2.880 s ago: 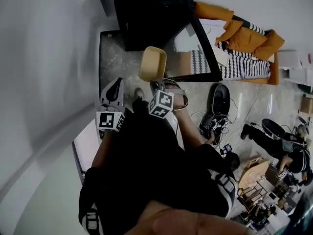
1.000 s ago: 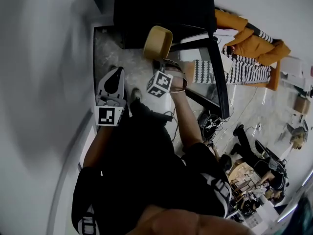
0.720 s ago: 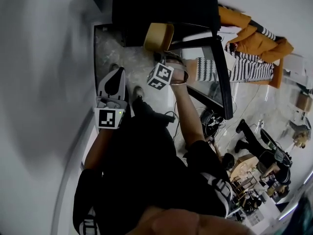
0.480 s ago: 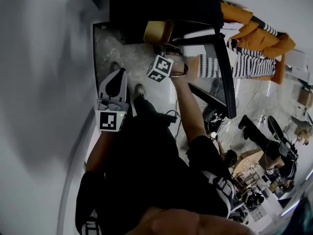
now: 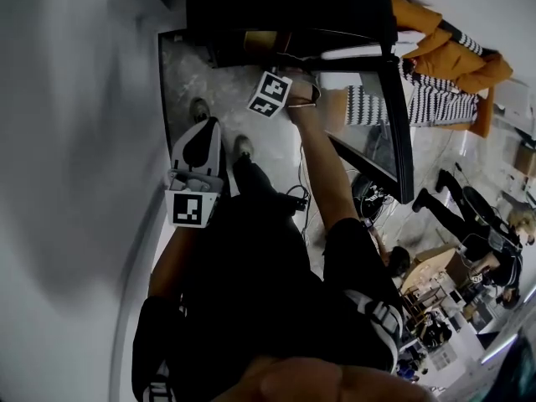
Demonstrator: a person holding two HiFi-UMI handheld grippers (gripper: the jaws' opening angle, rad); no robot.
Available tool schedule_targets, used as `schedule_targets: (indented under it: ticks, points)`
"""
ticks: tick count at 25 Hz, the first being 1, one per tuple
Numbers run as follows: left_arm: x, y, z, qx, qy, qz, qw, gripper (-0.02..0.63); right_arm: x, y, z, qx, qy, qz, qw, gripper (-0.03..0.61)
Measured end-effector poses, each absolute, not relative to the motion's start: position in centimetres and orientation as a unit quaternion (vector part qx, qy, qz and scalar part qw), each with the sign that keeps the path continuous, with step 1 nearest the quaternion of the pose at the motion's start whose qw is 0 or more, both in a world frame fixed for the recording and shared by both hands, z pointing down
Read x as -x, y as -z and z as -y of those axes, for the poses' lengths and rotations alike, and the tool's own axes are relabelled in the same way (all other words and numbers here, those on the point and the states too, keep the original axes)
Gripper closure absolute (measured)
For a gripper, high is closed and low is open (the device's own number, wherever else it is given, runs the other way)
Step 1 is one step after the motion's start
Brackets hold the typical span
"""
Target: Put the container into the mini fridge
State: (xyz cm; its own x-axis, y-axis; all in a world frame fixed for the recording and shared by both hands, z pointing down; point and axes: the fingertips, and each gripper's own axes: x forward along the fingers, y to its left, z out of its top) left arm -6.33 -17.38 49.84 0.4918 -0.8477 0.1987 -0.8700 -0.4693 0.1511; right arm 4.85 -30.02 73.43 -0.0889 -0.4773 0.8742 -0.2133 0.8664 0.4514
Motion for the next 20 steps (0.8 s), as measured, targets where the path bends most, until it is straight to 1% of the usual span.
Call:
schedule_targets:
  ticks: [8, 20]
  points:
    - [6.5, -51.5, 17.5, -0.854, -0.047, 0.501, 0.132, 0.609, -4.9, -76.8, 33.3, -0.247, 0.103, 0.721, 0.640, 0.569]
    - [7.8, -53.4, 18.1, -0.854, -0.068, 0.498, 0.131, 0.609, -4.9, -82.4, 37.2, -0.270, 0.074, 0.712, 0.644, 0.570]
